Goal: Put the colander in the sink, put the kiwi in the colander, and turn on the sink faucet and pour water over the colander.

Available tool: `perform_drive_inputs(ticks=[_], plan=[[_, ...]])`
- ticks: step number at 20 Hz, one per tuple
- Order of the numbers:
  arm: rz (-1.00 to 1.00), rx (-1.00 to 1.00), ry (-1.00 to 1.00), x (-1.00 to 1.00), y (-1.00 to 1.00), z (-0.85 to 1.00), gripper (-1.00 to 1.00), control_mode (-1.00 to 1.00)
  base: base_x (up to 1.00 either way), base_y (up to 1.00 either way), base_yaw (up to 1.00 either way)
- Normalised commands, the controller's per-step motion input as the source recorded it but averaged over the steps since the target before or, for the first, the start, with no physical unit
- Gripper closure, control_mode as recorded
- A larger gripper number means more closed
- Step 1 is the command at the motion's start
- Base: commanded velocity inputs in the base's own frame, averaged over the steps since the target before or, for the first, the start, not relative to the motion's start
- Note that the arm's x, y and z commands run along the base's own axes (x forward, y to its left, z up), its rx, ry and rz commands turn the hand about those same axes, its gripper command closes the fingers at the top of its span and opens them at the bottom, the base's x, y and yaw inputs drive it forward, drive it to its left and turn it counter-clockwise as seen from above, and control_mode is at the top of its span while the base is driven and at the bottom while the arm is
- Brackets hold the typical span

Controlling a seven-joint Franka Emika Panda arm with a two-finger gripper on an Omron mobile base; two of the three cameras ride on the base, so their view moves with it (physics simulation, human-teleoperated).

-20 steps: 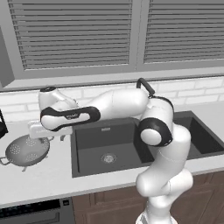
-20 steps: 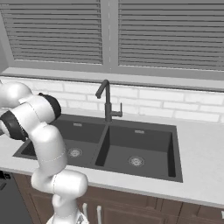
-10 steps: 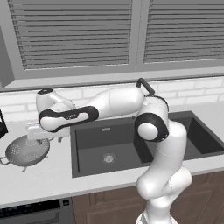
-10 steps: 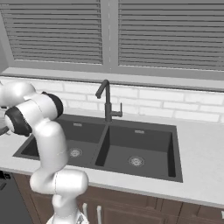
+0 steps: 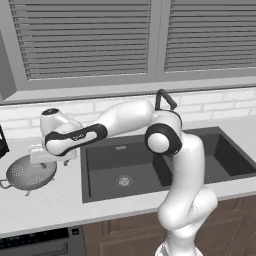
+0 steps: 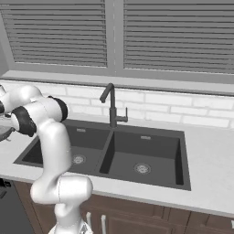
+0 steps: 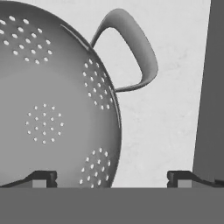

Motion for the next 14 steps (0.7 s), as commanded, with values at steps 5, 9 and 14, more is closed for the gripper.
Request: perform_drive_inputs(ticks=[5, 9, 14], plan=[[0.00, 0.00, 0.00, 0.27, 0.15, -0.13, -1.00, -1.00, 0.00, 0.00, 0.00], [0.00, 0.00, 0.00, 0.13, 0.05, -0.14, -1.00, -1.00, 0.00, 0.00, 0.00], [0.00, 0.00, 0.00, 0.03, 0.00, -0.25, -1.00, -1.00, 0.00, 0.00, 0.00]])
